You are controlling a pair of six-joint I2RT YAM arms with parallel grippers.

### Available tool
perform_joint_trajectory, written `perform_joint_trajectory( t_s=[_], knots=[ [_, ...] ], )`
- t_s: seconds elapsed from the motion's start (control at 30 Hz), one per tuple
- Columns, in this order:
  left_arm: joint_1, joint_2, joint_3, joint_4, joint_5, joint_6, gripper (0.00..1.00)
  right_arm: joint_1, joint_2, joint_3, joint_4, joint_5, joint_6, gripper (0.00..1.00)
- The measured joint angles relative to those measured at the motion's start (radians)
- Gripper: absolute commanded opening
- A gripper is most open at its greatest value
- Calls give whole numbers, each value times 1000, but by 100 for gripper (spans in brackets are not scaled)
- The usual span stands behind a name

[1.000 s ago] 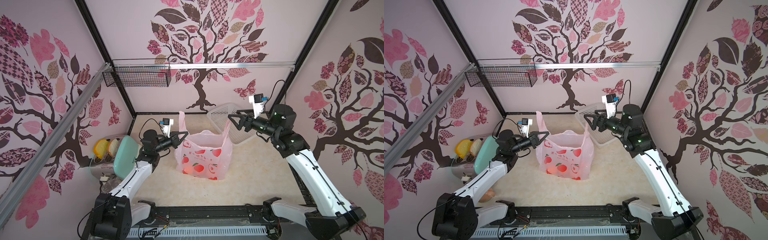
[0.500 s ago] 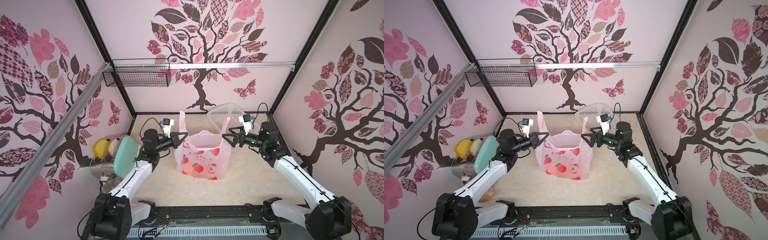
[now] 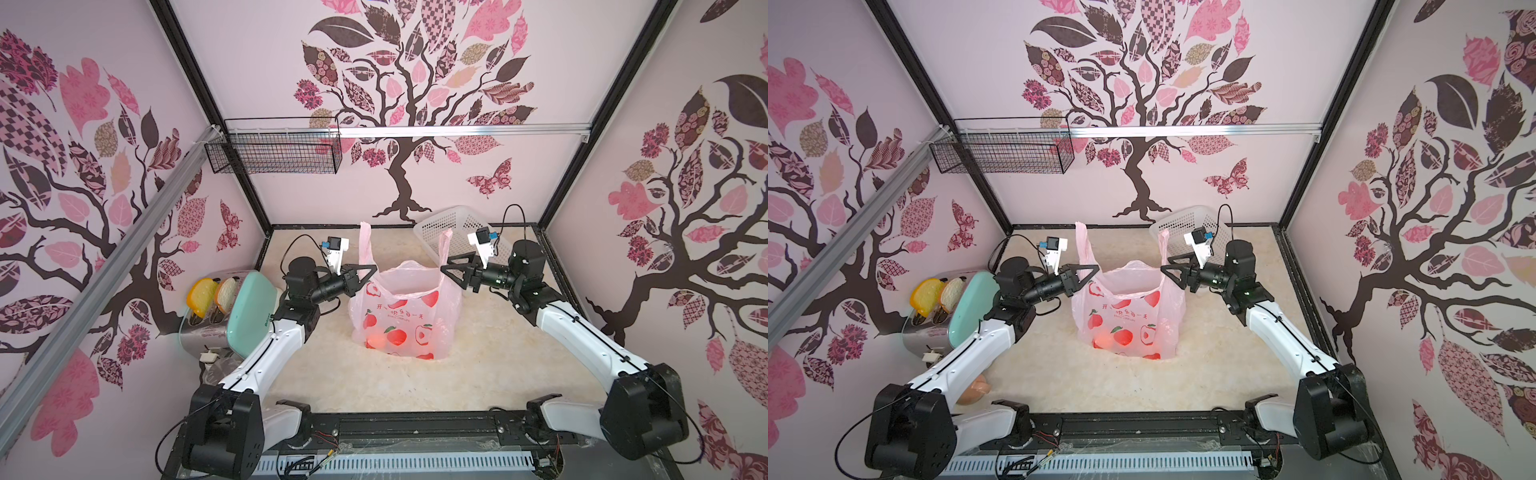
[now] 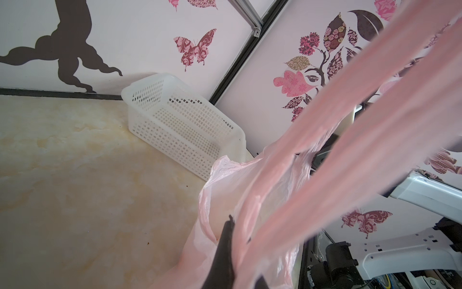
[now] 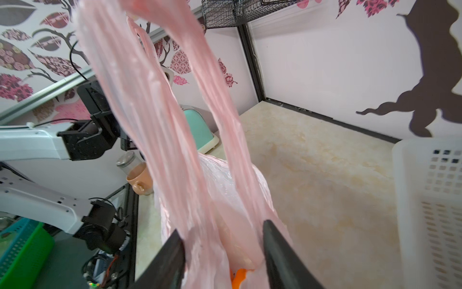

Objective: Place the oranges into plastic bags & tie knots
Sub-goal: Adjust the plastic bag at the center of the board, then tie the plastic bag at the center of the board.

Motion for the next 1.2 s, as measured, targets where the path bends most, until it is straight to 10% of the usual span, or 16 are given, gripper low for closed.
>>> perform_joint_trajectory(
  t_s=[0.2, 0.43, 0.73, 1.03, 1.2],
  knots=[
    [0, 0, 1, -7, 3, 0, 0, 4, 33, 6, 12, -21, 2, 30],
    [0, 0, 2, -22, 8, 0, 0, 4, 20, 18, -23, 26, -36, 92],
    [0, 0, 18, -33, 23, 3, 0, 2, 41, 111, -127, -20, -166, 99],
    [0, 0, 19, -49, 26, 8, 0, 2, 124, 137, -127, -117, -161, 35],
    [0, 0, 29, -82, 25, 9, 0, 2, 124, 132, -103, -143, -121, 17]
  ],
)
